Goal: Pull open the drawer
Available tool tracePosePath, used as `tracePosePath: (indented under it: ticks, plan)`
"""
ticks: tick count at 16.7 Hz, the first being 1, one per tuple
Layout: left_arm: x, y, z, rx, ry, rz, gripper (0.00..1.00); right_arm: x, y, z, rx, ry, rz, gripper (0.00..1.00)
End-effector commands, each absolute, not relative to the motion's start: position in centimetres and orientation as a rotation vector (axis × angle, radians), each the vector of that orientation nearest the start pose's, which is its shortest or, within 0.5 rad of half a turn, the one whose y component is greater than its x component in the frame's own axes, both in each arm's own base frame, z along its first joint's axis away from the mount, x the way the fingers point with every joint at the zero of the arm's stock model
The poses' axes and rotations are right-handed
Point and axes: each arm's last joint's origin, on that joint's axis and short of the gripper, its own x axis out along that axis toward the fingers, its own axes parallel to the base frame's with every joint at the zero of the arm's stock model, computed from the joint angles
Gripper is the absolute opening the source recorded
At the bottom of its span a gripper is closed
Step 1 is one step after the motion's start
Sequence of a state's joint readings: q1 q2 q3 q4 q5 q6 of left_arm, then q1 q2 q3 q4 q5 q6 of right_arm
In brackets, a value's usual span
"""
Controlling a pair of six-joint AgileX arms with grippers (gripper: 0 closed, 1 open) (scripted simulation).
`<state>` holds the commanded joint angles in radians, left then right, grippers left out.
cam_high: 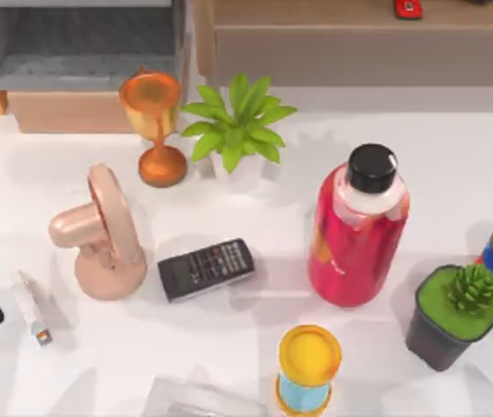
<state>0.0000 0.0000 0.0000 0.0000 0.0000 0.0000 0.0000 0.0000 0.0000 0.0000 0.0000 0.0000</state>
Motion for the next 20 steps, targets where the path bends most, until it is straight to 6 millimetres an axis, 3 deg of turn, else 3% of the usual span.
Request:
tracePosePath:
  ticks: [4, 9, 16, 20]
  plan:
    - [10.7, -0.3, 16.6, 0.000, -0.012, 0.000, 1.00, 10.6, -0.1, 16.0, 0.000, 0.000, 0.000, 1.00]
    - [12.3, -1.7, 19.4, -0.005, -0.030, -0.002, 1.00, 10.6, -0.1, 16.0, 0.000, 0.000, 0.000, 1.00]
    - [17.2, -6.0, 21.6, 0.004, 0.010, -0.001, 1.00, 10.6, -0.1, 16.0, 0.000, 0.000, 0.000, 1.00]
    - [18.6, -8.1, 21.9, 0.001, 0.003, 0.000, 1.00, 10.6, -0.1, 16.0, 0.000, 0.000, 0.000, 1.00]
